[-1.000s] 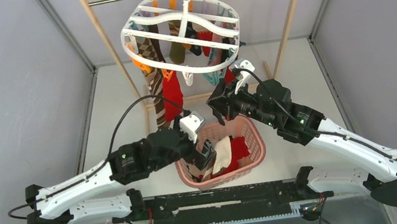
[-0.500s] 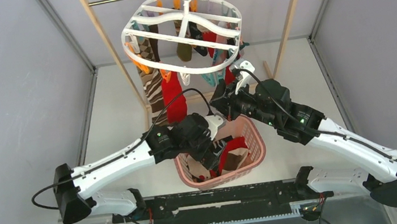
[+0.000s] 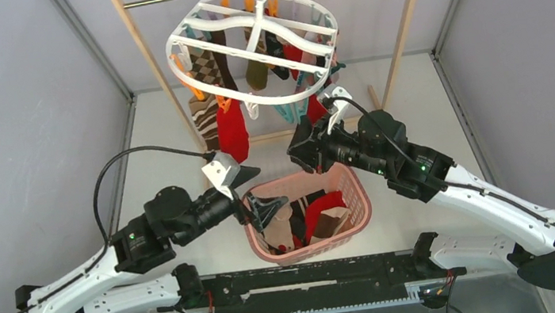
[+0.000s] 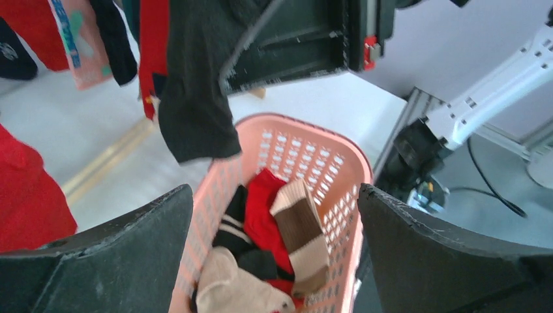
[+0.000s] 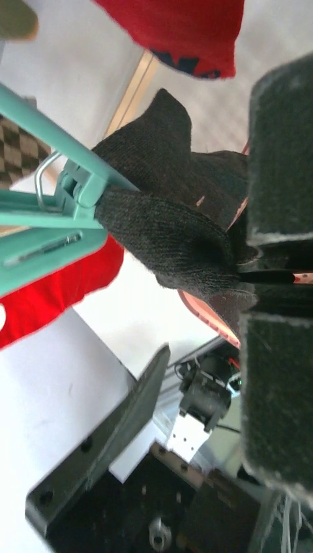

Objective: Remove the socks clipped to the hanger
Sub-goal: Place the sock in the bin, then remove the sock from the hanger.

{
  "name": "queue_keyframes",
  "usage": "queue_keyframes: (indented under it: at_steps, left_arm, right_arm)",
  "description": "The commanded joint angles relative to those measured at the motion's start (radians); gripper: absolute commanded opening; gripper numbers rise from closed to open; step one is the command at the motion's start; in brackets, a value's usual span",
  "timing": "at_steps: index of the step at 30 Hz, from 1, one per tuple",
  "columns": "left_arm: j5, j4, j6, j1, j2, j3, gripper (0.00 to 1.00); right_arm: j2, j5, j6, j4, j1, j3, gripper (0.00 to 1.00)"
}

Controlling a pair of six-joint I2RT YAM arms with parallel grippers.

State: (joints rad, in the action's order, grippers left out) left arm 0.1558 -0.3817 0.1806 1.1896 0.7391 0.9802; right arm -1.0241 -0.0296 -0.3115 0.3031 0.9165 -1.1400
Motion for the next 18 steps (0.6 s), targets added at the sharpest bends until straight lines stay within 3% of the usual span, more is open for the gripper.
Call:
queue_keyframes:
  at_steps: [1, 8, 18]
  left_arm:
    - [0.104, 0.195, -0.091, 0.034, 0.058, -0.082, 1.0]
    - [0.222, 0.488, -0.173, 0.092, 0.029, -0.24, 1.0]
    - [0.365, 0.721, -0.238, 0.1, 0.006, -0.34, 1.0]
  right_arm:
    - [0.013, -0.145, -0.084, -0.078, -0.009, -0.033, 0.0]
    - [-0.011, -0.258, -0.167, -0.148, -0.013, -0.032, 0.0]
    - [-0.033, -0.306, -0.216, -0.18, -0.002, -0.033, 0.0]
